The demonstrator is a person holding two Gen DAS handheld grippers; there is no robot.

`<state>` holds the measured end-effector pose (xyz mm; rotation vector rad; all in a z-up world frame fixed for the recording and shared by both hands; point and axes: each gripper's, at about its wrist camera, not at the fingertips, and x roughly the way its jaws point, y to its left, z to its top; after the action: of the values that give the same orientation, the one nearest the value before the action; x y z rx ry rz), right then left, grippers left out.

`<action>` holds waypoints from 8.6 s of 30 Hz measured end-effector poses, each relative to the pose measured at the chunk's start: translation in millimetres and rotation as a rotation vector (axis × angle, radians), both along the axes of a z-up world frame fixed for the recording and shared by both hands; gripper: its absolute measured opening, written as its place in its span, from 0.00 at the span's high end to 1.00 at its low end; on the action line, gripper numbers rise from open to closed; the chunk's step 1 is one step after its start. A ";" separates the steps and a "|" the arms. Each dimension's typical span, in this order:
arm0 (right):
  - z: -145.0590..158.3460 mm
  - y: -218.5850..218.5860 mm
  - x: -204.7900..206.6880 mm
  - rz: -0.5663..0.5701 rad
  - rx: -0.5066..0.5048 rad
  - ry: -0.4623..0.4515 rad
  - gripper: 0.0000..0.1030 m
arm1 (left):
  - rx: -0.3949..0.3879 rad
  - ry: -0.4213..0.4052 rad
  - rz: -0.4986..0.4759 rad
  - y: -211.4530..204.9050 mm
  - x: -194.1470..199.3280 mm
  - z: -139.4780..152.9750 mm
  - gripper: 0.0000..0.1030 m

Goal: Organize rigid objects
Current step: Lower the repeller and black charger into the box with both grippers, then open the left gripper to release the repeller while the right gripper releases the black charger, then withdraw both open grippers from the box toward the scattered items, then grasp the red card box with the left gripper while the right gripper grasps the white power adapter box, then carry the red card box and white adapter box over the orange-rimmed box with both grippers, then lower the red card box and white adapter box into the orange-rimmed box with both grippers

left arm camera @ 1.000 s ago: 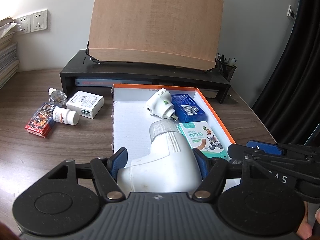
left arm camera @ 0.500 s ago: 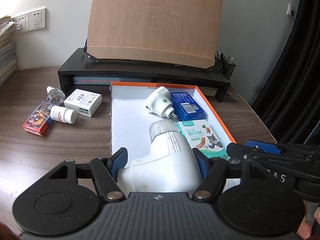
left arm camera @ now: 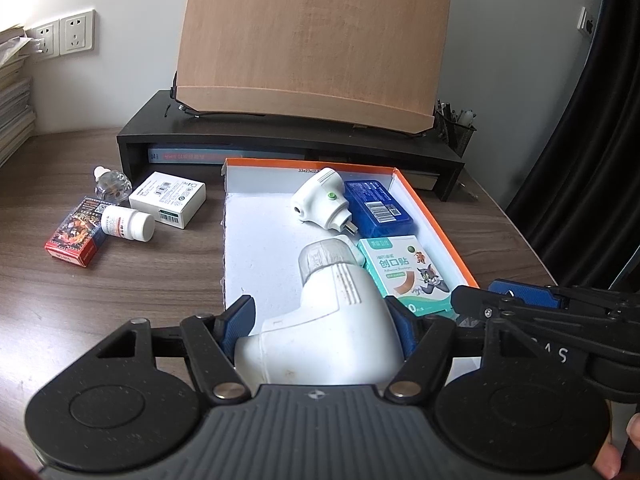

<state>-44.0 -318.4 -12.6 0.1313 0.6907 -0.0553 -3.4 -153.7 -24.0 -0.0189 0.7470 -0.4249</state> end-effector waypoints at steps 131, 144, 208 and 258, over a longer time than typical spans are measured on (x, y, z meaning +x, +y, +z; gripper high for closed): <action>-38.3 164.0 231.6 0.261 -0.059 0.120 0.20 | 0.085 0.057 0.087 191.4 194.1 -54.3 0.42; -65.8 192.1 284.3 0.591 -0.300 0.131 0.09 | -0.004 0.101 0.219 230.7 185.8 -50.1 0.42; 49.5 35.6 -1.5 -0.210 0.030 -0.054 0.31 | -0.038 -0.030 -0.075 71.0 48.3 40.1 0.42; 23.6 -30.7 41.9 -0.056 0.071 -0.032 0.31 | 0.026 0.010 0.055 -9.7 71.6 19.7 0.42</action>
<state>-2.2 -349.1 11.0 0.2188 0.6572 -0.0819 68.1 -163.4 -4.3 -0.0170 0.7604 -0.3626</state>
